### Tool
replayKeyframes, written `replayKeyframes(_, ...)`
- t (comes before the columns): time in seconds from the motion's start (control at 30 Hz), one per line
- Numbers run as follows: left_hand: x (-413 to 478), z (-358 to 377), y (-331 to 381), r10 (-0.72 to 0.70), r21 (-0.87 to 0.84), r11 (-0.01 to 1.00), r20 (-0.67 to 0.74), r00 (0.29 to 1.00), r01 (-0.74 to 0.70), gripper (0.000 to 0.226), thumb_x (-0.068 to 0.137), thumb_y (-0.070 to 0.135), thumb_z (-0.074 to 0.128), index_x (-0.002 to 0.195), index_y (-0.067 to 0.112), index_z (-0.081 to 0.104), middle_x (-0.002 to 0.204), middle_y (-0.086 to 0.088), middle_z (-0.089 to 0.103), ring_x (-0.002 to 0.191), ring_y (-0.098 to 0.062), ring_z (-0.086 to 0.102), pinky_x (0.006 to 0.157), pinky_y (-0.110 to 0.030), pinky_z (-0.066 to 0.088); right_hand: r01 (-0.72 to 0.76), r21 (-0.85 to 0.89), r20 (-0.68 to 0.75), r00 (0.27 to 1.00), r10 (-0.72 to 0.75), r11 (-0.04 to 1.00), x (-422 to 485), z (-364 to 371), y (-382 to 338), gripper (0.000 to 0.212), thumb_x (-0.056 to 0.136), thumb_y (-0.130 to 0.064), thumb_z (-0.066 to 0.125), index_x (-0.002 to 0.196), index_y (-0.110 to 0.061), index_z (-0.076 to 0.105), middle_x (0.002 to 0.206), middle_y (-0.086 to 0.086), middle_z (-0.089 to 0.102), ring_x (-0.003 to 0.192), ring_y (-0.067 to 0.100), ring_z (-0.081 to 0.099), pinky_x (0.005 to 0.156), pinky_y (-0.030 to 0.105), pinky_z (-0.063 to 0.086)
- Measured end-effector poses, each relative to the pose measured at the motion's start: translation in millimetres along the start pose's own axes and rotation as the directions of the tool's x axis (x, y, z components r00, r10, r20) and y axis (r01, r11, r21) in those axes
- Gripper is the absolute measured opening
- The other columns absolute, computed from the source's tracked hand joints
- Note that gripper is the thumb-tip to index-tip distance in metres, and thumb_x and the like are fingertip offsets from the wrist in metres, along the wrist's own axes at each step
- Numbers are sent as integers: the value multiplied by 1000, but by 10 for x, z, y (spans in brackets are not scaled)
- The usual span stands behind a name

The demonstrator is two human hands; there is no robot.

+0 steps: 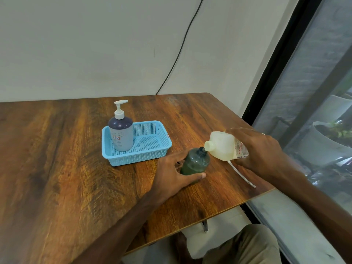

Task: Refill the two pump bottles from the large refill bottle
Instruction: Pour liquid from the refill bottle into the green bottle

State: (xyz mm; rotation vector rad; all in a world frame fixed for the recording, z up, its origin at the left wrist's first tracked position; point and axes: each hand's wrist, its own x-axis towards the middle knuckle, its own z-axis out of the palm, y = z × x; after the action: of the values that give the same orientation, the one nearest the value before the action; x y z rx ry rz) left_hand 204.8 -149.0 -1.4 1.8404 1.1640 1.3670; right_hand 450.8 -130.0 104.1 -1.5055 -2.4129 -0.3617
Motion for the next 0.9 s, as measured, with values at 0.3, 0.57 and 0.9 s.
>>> replayKeyframes(0.3,4,6,-5,6,1,1000,2,1000,-6,74,66,29,97,121,54,53,106,55,57,111,20,58,86,-2,47,24,-10,-18,1000,-24,1000,19,-1,10,82,65,-30,93,137,-20,56,129,7,67,121,32,61,78,46,56)
replayKeyframes(0.57,-3,15,-27,6,1,1000,-8,1000,-6,75,66,30,97,124,51,54,104,54,58,110,19,59,85,-2,47,36,4,-28,999,-36,999,16,-15,4,80,65,-28,93,137,-18,58,129,7,67,122,32,61,81,47,55)
replayKeyframes(0.9,-9,39,-66,-5,-17,1000,-15,1000,5,73,66,34,97,128,43,59,107,48,62,112,13,62,87,-7,50,60,-8,-47,997,-60,998,17,2,23,80,64,-29,93,135,-18,58,126,7,68,118,33,63,78,47,56)
